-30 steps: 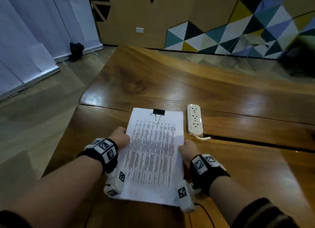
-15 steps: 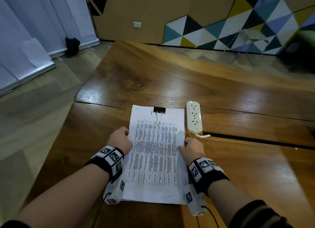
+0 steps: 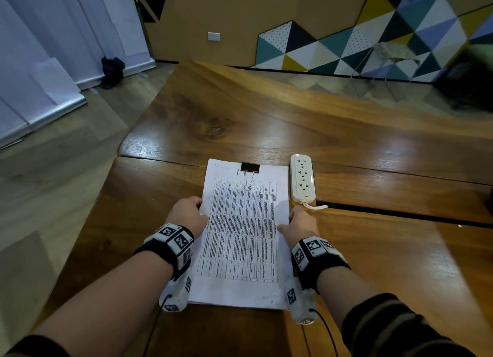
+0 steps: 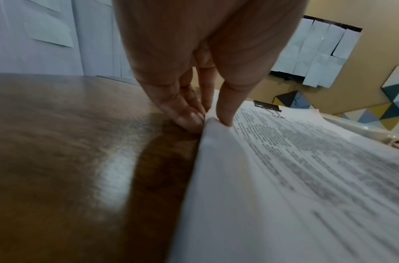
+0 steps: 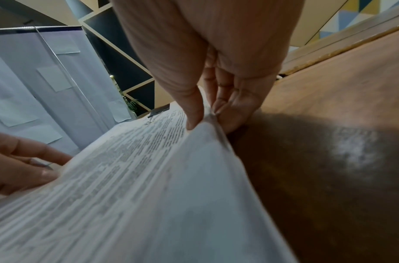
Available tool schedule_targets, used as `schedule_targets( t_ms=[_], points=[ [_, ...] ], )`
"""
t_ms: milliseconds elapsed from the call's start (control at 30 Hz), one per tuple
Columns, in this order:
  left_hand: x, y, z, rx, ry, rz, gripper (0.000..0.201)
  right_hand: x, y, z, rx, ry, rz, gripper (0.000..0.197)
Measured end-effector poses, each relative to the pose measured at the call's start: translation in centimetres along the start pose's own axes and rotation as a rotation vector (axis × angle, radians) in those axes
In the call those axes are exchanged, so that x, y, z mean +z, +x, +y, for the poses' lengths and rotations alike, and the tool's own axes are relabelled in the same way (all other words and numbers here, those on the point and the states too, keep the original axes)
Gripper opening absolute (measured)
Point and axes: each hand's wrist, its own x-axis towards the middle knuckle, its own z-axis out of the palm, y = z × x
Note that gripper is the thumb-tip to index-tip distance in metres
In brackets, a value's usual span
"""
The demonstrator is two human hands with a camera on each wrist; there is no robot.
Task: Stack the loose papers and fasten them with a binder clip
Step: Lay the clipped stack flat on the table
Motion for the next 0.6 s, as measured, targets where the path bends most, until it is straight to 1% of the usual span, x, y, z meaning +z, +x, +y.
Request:
schedule_targets(
  t_ms=[67,200,333,433,533,600],
  points=[
    [0.0,-0.4,-0.2,-0.02,-0.037,0.01,0.039,-0.1,0.0,0.2,0.013,-0.051,-0.019,0.024],
    [0.4,-1.6,-0.6,-0.027,-0.115,0.004,0.035,-0.3,0.0,0.5,0.047,-0.123,-0.057,0.027],
    [0.7,-2.8,-0.5,-0.023,-0.122,-0.046,0.052,-0.5,-0.7,0.3,0.01,-0.161,-0.085,0.023],
    [0.7,-3.5,0.4,-0.041,-0.089,-0.104,0.054,-0.8,-1.4,-0.2,0.001,-0.211,-0.103,0.019],
    [0.6,-4.0,1.2,-0.038,-0.038,-0.186,0.062,-1.1,-2.3,-0.5,-0.036,-0.29,-0.128,0.018],
    [0.7,-3.9,1.4,-0.05,-0.033,-0.2,0.059,-1.3,-2.8,-0.5,-0.071,-0.311,-0.15,0.01]
  ],
)
